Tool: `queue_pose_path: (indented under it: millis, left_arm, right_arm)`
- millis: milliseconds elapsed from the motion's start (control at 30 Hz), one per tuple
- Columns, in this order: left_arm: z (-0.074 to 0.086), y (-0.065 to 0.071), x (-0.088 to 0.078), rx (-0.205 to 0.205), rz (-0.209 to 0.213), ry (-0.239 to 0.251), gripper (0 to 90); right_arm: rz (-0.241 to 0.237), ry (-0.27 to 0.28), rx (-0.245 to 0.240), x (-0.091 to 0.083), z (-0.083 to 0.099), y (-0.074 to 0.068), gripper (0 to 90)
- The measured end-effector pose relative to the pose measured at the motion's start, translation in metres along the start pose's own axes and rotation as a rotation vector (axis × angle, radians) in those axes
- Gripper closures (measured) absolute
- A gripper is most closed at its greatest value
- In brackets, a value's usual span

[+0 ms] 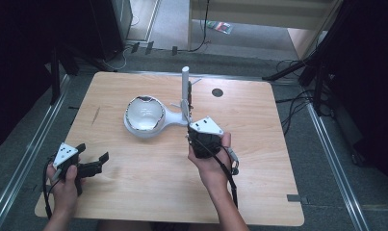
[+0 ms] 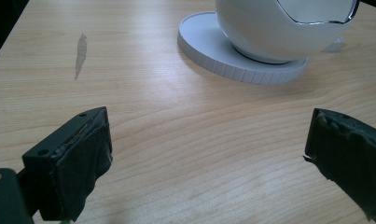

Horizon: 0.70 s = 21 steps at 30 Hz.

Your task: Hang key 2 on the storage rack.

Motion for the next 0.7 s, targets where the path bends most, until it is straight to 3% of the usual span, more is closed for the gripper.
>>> queue_pose_path:
  millis: [700]
  left_arm:
    - [0.0,0.0,0.0,0.0,0.002,-0.001,1.2]
  right_arm:
    - [0.039,-0.041,0.03,0.029,0.004,0.007,84.0]
Point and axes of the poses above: each handheld gripper's, and its own axes: x roughly forward along the jaws, z roughly out of its underside, y roughly to its right, the point moved 2 cm from there along x, roughly forward along the jaws, and after that the axes turned 4 degrees about z, right-handed, at the moved point
